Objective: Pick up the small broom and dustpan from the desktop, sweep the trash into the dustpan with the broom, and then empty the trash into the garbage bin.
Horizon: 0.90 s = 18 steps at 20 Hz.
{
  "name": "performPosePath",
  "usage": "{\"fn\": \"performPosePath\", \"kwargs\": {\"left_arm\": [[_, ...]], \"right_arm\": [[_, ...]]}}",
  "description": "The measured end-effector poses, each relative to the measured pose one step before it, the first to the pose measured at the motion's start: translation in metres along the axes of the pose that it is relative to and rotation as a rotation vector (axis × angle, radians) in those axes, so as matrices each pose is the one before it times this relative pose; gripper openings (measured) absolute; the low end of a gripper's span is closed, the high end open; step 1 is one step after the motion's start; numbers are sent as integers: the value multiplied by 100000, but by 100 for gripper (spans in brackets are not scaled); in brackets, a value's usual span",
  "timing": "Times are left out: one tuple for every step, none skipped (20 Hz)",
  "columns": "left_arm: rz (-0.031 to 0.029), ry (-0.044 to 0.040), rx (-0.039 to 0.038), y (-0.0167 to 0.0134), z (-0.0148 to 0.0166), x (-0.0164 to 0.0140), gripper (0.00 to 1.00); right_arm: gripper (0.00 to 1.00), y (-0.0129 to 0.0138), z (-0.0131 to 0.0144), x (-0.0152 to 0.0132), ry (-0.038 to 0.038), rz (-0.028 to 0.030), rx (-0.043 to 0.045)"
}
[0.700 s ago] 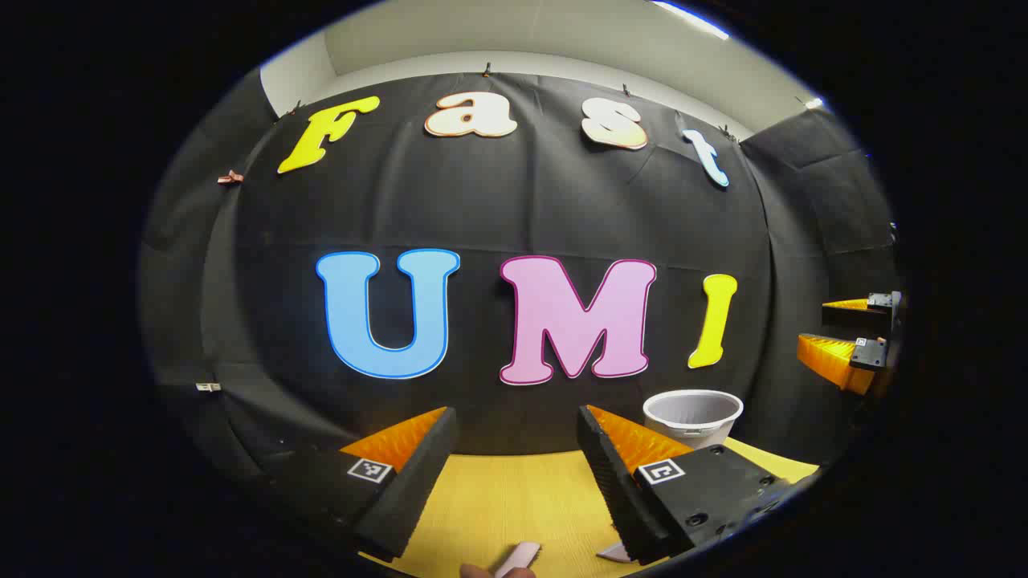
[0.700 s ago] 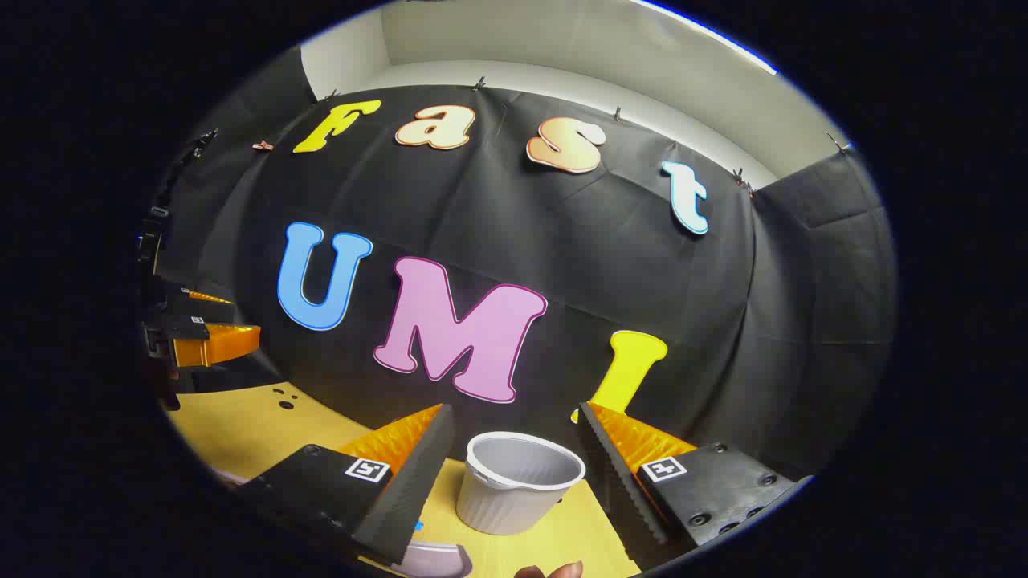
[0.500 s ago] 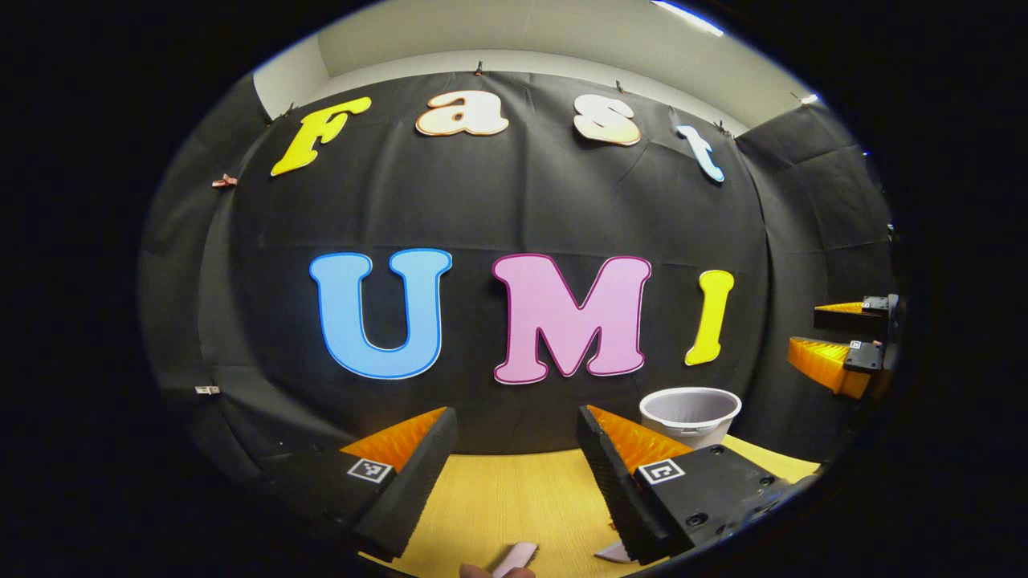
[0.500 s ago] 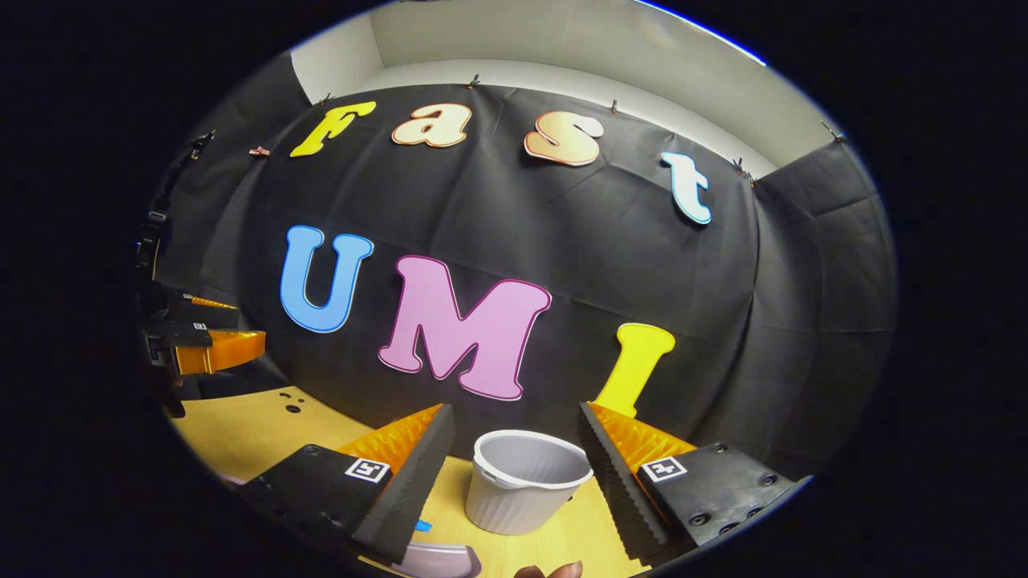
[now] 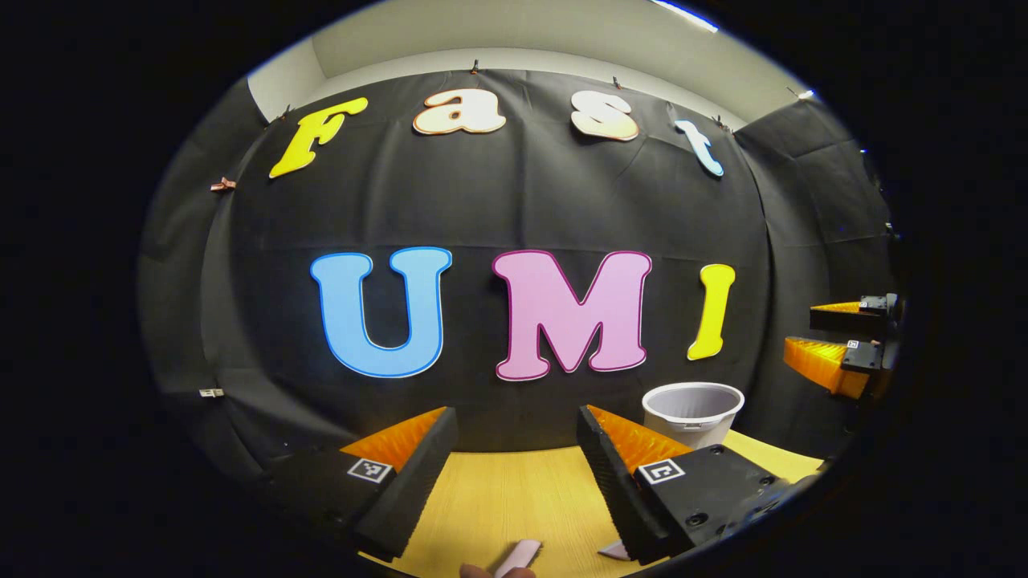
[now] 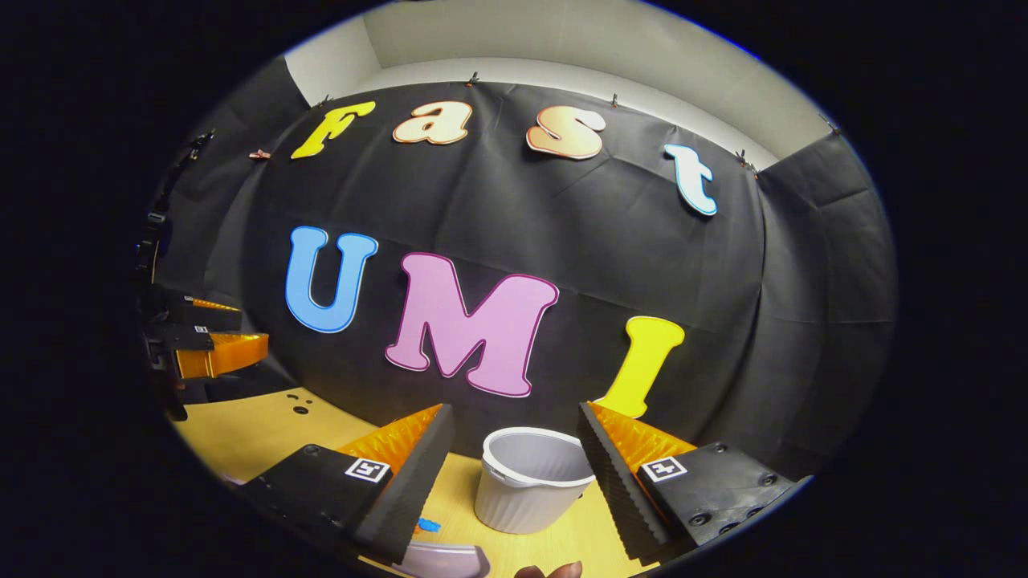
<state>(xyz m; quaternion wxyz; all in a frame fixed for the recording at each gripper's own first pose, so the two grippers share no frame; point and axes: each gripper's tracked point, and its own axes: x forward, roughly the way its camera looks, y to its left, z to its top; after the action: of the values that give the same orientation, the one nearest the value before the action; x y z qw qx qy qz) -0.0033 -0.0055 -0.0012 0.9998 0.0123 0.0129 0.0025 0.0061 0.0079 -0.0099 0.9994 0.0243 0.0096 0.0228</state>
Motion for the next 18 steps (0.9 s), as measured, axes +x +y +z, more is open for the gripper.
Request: {"fn": "performPosePath", "kwargs": {"left_arm": [[299,-32,-75,149,-87,-130,95],[347,-153,-136,82,94,-72,95],[306,-55,-185,112,-51,-196,95],[82,392,41,23,-47,-47,95],[122,297,220,33,-257,-197,95],[89,475,416,66,-51,-114,95],[125,472,396,91,-260,-311,95],[-44,582,324,13,-225,-202,95],[40,538,79,104,-437,-146,95],[-145,730,-159,6,-233,-114,95],[-103,998,-72,-104,-500,-238,95],[-91,961,-58,-9,-306,-216,95],[14,1025,-110,116,-505,-243,95],[66,986,-197,-26,-361,-196,95],[199,800,-444,57,-612,-105,95],[381,767,-466,62,-270,-112,95],[344,793,-374,62,-388,-333,95],[484,607,-373,90,-240,-201,96]], "right_arm": [[97,71,-53,15,103,302,296],[97,57,-94,-41,272,440,189],[97,123,-127,-87,456,470,-12],[97,97,-285,-142,925,794,81],[98,380,-461,-132,1769,1700,687],[97,464,-610,-251,2529,2049,1177],[98,398,-813,-342,2848,1857,1139],[98,351,-919,-313,3350,1744,850],[98,361,-1087,-421,3416,1616,605],[98,284,-1187,-375,3753,1621,492],[98,377,-1243,-509,3867,1970,695],[98,492,-1504,-411,4809,2278,864],[97,588,-1843,-195,6226,3062,1306],[96,730,-1855,-442,5942,3549,1916],[96,383,-1776,-299,4854,2370,1464],[95,239,-1878,-23,5177,1703,267],[94,240,-2126,309,6331,1072,-515],[94,91,-1878,334,5982,1174,-617]]}}
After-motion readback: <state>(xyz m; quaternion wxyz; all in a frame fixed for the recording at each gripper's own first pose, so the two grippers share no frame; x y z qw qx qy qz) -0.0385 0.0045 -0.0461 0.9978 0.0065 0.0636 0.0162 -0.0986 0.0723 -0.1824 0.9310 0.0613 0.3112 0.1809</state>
